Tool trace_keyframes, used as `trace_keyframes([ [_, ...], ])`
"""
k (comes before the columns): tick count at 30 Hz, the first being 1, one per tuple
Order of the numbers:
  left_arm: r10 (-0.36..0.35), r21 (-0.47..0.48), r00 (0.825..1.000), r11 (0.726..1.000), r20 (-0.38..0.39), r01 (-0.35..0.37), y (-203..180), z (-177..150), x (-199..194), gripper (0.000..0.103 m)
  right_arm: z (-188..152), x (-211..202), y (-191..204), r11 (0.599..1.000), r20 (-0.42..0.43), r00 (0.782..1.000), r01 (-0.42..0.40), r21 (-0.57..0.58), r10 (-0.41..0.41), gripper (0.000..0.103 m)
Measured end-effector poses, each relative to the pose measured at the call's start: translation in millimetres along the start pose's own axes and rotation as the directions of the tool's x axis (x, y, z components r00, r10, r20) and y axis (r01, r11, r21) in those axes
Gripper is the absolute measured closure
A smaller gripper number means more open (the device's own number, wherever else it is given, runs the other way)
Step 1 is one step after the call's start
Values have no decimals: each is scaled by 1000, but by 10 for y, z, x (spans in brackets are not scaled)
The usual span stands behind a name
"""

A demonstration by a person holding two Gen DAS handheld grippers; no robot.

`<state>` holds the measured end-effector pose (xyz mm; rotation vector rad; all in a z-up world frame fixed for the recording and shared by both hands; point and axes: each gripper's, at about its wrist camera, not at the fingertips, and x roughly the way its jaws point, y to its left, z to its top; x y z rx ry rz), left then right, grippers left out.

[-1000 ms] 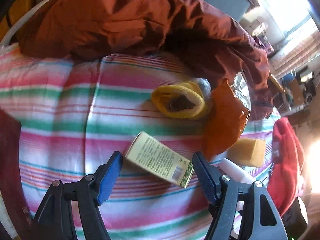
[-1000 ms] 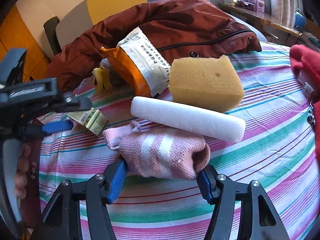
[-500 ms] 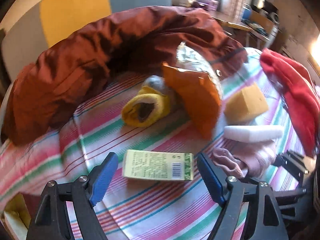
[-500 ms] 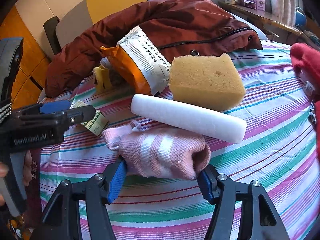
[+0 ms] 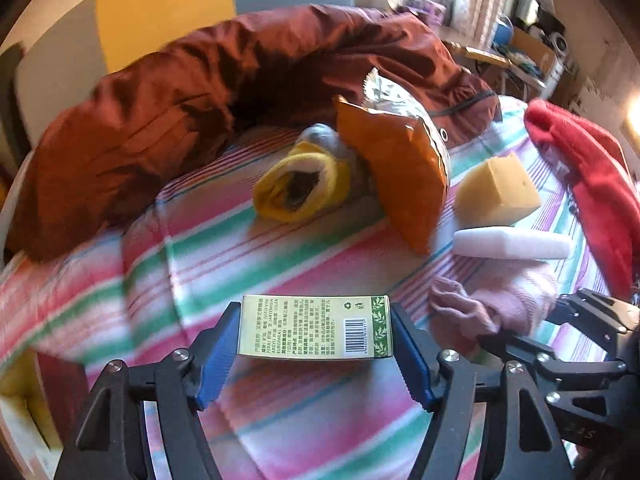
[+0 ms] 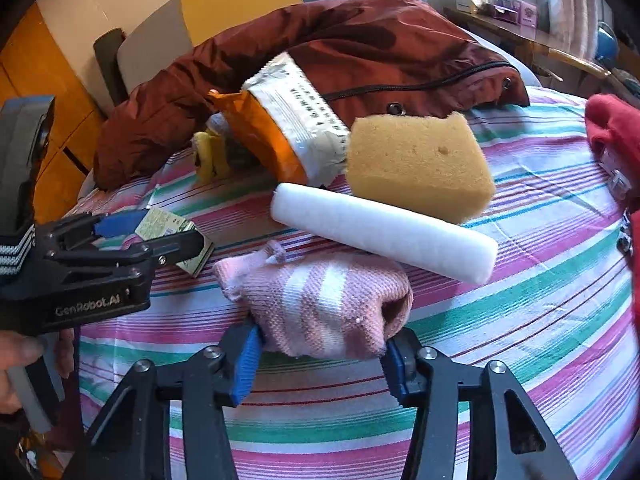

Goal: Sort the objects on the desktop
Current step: 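Grasp the small green-labelled box with the left tool while the right tool grasps the pink sock, then carry the green-labelled box and pink sock to the gold tray and release both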

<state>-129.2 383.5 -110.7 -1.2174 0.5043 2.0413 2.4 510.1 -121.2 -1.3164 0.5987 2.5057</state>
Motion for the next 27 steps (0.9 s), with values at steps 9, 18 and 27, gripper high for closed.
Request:
trace_keyframes([
  [9, 40, -87, 992, 996, 121, -30, 146, -442, -658, 31, -125, 20, 411, 989, -22, 997, -73, -131, 70, 53],
  [18, 102, -146, 976, 986, 191, -74, 312, -825, -1212, 31, -180, 19, 807, 964, -7, 988, -149, -221, 151, 53],
  [27, 151, -207, 966, 972, 209, -107, 547, -1223, -1545, 30, -245, -177, 1043, 947, -2, 982, -184, -263, 190, 52],
])
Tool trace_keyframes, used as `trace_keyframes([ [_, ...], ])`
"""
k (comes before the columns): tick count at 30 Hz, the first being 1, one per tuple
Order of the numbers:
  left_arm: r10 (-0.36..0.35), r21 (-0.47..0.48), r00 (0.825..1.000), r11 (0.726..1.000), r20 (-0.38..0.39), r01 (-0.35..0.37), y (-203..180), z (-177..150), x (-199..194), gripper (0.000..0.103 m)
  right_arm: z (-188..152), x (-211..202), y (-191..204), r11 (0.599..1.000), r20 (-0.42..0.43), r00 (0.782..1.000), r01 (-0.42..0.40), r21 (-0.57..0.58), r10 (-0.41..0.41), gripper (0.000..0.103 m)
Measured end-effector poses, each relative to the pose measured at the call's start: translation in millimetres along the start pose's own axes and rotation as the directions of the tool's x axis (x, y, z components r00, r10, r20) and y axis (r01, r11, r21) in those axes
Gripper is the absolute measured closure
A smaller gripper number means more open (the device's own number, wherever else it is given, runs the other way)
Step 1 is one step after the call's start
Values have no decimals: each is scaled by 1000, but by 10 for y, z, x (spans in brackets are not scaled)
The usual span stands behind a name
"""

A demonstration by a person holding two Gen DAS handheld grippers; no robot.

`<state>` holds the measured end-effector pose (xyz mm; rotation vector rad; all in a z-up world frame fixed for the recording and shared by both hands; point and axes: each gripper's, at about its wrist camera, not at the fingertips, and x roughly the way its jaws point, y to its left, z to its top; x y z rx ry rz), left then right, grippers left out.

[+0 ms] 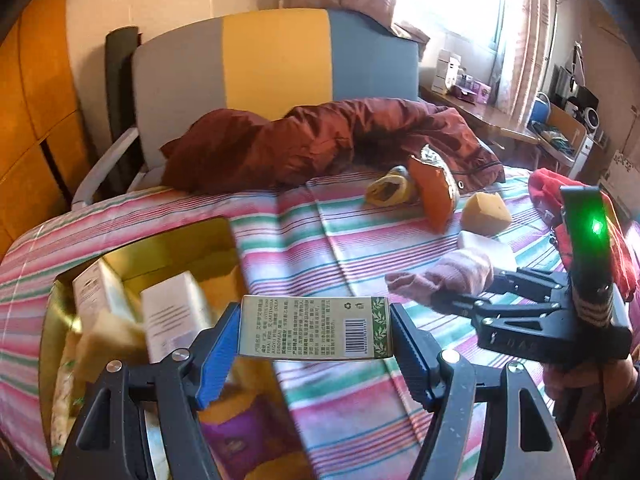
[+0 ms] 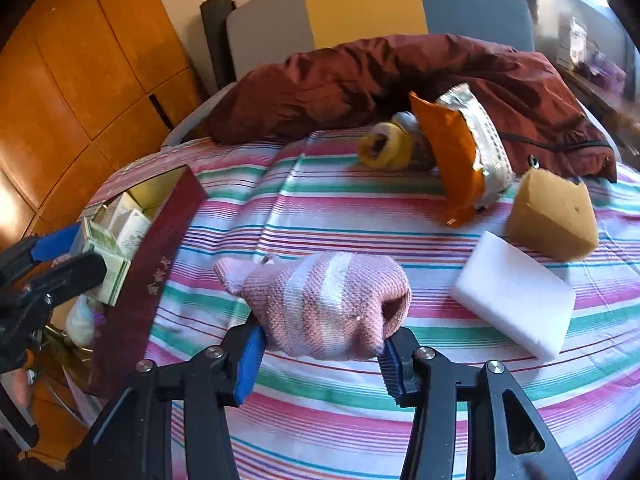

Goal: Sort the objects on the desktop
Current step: 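Carry the green-labelled box and pink sock to the gold tray and release both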

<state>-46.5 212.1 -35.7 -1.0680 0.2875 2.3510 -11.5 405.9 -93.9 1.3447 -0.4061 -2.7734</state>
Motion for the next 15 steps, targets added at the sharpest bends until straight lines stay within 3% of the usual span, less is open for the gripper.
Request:
trace_keyframes([
  [15, 46, -102, 999, 994, 29, -42, 561, -326, -353, 30, 65, -85, 883, 993, 32, 995, -91, -75, 94, 52],
])
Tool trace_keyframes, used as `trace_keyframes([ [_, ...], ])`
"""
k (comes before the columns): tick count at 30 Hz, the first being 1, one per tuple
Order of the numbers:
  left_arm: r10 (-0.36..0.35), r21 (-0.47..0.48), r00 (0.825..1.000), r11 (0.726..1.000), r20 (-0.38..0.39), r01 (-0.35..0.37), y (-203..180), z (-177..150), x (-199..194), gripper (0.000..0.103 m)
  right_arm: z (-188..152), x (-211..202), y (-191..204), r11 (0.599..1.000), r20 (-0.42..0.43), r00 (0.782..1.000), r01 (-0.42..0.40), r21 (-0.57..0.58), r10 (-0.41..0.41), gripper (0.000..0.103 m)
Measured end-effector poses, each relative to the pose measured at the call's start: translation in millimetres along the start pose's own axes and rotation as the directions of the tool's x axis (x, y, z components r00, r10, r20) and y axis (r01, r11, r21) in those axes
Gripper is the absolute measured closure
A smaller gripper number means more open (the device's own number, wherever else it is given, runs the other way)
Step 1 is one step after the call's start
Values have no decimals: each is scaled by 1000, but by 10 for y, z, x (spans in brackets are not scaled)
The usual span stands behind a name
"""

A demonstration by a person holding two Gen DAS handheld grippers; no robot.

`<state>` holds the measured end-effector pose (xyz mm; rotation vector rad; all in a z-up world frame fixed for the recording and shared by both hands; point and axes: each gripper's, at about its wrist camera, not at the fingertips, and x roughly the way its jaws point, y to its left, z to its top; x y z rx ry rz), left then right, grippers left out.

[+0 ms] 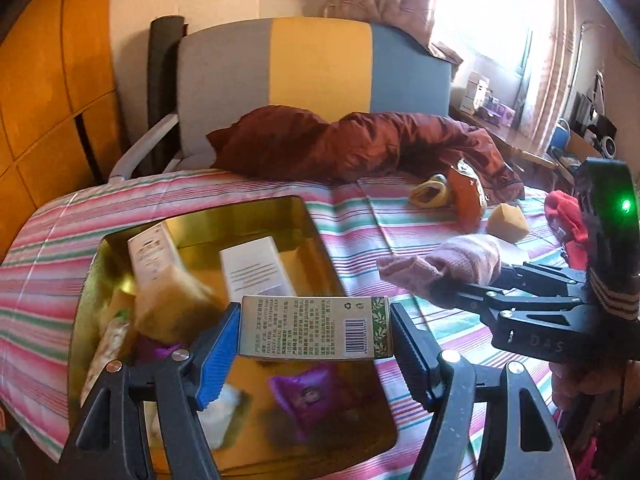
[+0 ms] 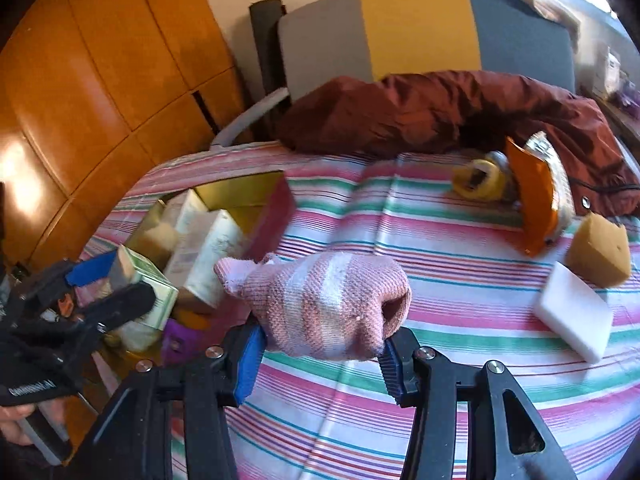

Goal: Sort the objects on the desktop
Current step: 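Carry the green-labelled box and pink sock to the gold tray and release both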

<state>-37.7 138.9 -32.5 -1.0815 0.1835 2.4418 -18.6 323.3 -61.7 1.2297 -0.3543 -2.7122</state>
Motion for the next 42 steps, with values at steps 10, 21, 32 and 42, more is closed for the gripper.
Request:
trace_keyframes([
  [10, 29, -61, 999, 998, 23, -27, 356, -148, -160, 30, 117, 60, 572, 997, 15, 998, -57, -57, 58, 52],
  [21, 51, -186, 998, 982, 23, -46, 891, -312, -192, 30, 330, 225, 1049, 990, 10, 996, -83, -110, 84, 52],
  [32, 91, -212, 996, 973, 0, -89, 1090, -368, -76, 30, 727, 479, 1338, 989, 18, 995, -91, -120, 93, 49],
  [42, 166, -183, 986, 969, -10, -165, 1073, -306, 14, 29, 973, 723, 1380, 993, 21, 997, -69, -96, 71, 19],
])
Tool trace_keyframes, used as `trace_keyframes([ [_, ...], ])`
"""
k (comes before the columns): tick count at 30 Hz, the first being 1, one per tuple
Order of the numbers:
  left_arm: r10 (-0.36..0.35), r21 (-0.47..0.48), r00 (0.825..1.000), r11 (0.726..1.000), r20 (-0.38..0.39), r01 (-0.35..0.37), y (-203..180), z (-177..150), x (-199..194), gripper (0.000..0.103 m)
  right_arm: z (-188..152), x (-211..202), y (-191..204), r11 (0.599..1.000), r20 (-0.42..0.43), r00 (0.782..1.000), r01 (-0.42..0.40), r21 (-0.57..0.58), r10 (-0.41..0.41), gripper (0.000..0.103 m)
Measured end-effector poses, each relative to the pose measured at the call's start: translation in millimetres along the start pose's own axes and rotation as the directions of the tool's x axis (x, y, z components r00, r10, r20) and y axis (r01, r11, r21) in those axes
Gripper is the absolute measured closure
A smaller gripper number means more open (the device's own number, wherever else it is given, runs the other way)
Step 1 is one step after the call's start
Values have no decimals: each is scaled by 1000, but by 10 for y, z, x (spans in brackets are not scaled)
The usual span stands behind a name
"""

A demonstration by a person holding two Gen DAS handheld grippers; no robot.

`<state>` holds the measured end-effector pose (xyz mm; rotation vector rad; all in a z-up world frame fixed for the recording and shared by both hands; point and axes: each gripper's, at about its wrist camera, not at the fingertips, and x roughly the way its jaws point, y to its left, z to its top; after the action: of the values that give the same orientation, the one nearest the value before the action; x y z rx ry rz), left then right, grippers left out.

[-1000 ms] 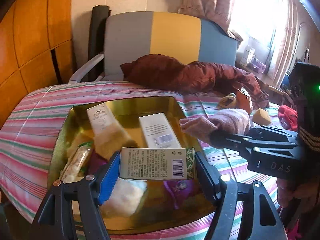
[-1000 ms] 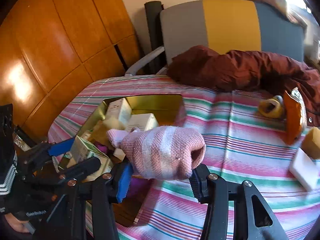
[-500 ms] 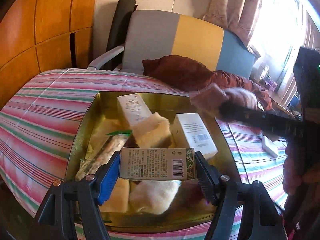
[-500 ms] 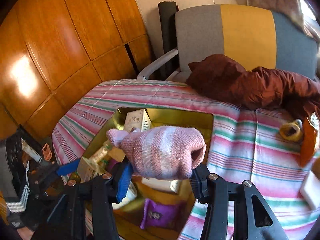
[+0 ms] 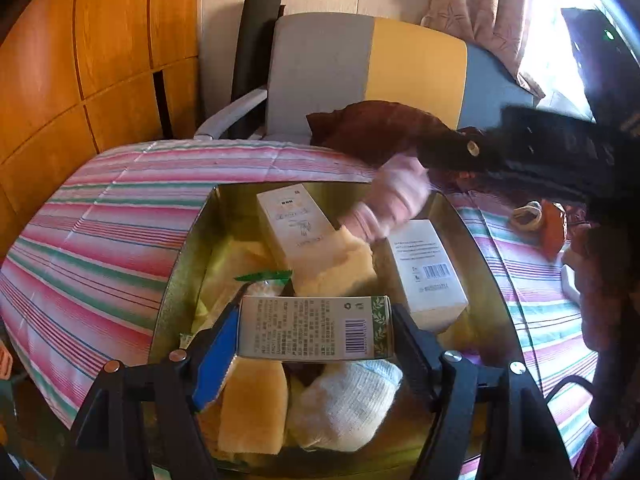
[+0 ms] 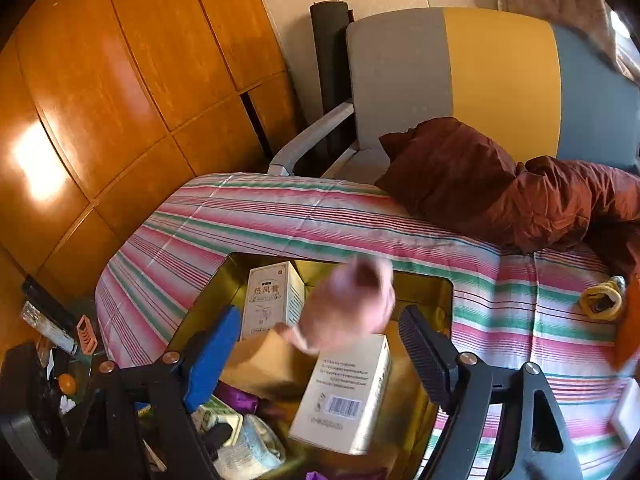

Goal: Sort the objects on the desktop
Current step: 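Carry the green-labelled box and pink sock to the gold tray and release both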

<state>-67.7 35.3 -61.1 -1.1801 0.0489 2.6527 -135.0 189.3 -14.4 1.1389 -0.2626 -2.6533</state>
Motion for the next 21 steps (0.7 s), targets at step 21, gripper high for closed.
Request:
trace_keyframes([
  [21, 16, 35, 997, 999, 80, -18, -104, 1, -398, 23, -690, -523, -42, 993, 47, 993, 107, -59, -104, 2],
])
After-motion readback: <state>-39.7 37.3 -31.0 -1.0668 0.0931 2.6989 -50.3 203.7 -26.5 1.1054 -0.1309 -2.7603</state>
